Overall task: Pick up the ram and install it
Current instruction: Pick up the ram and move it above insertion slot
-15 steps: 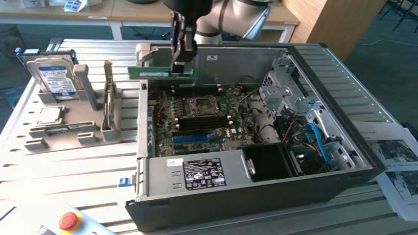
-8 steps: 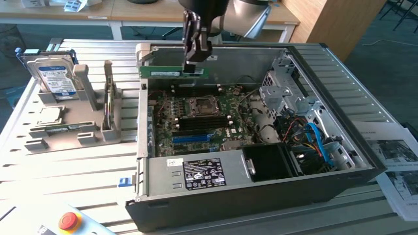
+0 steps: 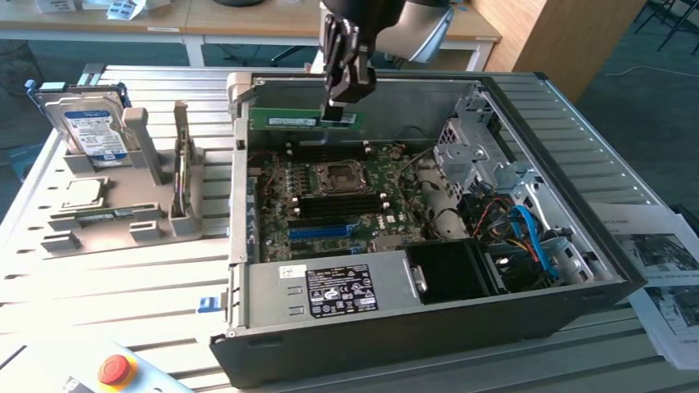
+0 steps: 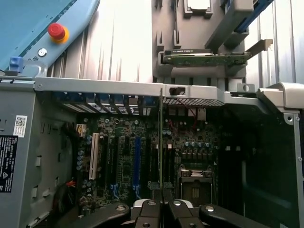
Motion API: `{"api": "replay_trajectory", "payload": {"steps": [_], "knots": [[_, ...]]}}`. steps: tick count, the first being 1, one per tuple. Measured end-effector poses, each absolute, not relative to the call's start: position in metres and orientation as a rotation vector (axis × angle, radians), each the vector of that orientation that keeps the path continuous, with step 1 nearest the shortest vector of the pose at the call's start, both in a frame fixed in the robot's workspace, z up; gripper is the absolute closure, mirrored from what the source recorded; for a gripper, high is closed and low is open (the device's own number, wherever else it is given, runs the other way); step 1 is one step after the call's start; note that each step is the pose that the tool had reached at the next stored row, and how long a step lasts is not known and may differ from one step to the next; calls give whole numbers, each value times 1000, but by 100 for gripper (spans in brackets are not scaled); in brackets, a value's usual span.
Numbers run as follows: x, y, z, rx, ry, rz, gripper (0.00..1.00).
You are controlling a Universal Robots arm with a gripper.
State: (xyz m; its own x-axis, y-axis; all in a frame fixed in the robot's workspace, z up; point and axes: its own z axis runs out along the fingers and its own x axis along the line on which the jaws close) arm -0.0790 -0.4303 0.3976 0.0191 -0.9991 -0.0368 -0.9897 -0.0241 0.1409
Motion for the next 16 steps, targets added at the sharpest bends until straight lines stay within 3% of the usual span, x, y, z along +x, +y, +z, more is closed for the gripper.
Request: {"api": "replay_trajectory", "payload": {"steps": [16], "knots": [[-46,-431,401,2172,-2126,-221,88]]}}
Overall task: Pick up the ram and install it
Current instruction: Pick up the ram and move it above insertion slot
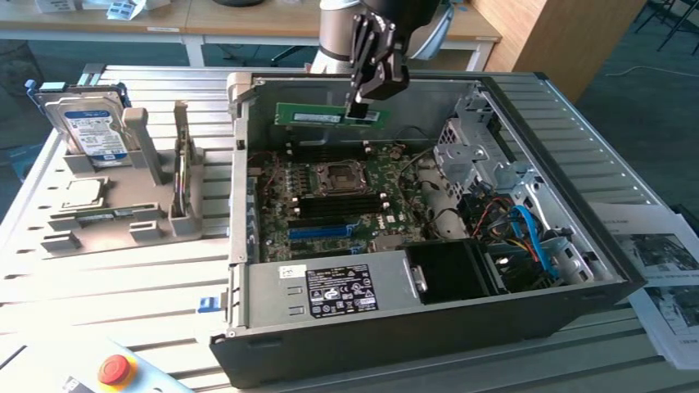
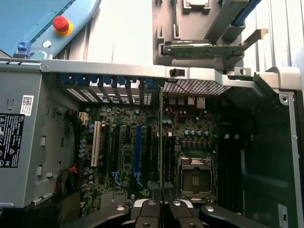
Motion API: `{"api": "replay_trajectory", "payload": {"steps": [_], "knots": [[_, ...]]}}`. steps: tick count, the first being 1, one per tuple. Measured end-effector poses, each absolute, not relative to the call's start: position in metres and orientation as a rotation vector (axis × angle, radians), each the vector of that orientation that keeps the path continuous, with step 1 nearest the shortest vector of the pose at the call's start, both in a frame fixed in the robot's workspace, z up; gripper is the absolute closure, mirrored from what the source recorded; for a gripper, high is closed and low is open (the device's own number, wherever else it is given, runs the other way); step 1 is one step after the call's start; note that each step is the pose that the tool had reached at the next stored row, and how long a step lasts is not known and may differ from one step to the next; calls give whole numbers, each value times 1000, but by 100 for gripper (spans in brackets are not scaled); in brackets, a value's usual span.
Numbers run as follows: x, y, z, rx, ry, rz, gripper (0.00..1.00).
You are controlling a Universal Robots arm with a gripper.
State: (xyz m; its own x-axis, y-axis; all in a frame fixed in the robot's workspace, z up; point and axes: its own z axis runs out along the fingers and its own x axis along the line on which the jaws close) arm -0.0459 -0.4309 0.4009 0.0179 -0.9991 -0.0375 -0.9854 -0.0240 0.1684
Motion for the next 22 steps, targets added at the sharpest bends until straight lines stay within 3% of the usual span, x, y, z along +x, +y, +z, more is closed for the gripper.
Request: {"api": "replay_trajectory", "payload": {"steps": [9,22], "knots": [[-45,-431,401,2171,-2126,-221,88],[-55,-431,401,2225,-2155,-138,88]]}}
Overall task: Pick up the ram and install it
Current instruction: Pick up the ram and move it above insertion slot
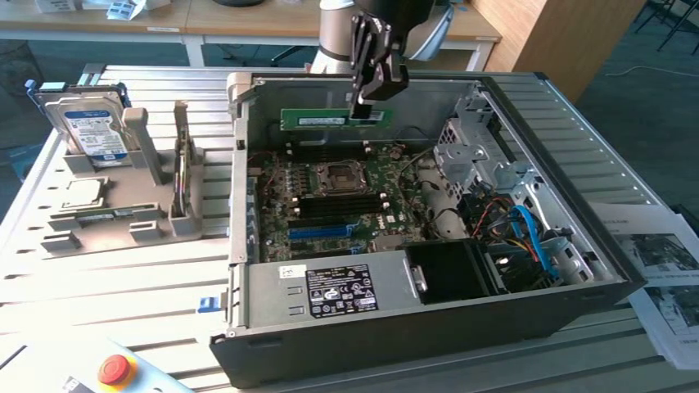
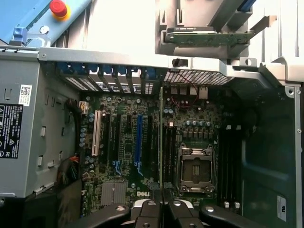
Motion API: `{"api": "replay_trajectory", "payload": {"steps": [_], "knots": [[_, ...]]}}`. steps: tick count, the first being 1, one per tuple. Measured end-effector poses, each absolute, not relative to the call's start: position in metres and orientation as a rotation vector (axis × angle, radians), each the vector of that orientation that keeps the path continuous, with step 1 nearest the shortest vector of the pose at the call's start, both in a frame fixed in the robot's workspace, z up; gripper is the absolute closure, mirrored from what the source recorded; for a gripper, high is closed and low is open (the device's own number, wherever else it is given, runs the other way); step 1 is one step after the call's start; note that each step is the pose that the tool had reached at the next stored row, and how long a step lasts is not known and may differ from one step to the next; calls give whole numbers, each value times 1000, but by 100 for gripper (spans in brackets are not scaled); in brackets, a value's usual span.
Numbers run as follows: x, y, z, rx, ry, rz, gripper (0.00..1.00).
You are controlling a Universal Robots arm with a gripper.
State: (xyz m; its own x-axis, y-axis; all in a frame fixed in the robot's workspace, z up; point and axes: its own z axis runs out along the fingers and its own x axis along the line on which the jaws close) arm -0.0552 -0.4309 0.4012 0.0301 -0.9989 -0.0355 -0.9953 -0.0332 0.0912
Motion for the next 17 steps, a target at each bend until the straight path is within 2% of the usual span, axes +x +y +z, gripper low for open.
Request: {"api": "replay_trajectory", "payload": {"steps": [17], "knots": [[-55,-431,401,2200,-2192,-128,88]]}}
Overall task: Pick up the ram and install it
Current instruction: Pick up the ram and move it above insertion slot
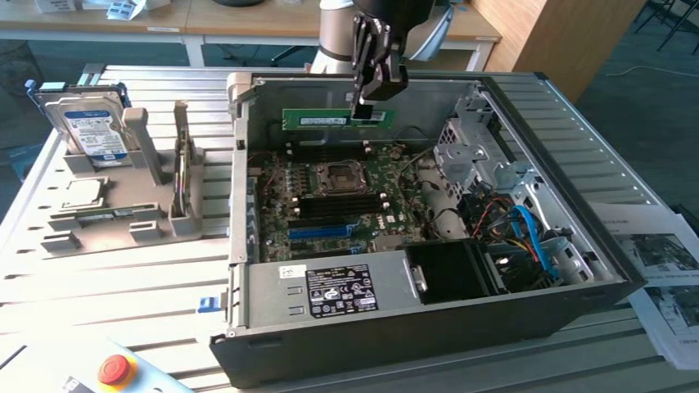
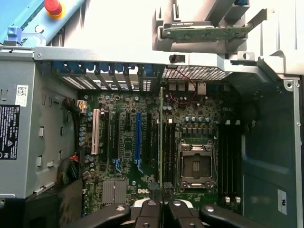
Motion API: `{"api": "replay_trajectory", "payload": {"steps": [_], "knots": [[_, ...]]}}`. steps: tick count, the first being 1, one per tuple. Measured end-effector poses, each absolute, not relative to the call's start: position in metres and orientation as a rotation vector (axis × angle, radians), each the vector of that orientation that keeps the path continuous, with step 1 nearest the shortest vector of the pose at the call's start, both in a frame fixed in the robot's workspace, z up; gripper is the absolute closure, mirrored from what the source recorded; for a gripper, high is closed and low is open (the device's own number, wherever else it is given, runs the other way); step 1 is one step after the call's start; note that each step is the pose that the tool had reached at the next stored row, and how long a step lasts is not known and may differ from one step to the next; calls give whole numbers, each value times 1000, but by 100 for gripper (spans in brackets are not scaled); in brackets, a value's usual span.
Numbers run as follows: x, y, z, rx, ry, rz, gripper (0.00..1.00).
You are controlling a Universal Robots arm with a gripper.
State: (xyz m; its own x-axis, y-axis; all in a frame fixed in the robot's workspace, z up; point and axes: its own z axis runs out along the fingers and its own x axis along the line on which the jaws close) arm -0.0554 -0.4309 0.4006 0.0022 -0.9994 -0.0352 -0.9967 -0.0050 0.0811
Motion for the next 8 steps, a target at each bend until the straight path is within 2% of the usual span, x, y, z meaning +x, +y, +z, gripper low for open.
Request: {"api": "replay_trajectory", "payload": {"steps": [8], "knots": [[-53,-431,397,2201,-2192,-128,88]]}}
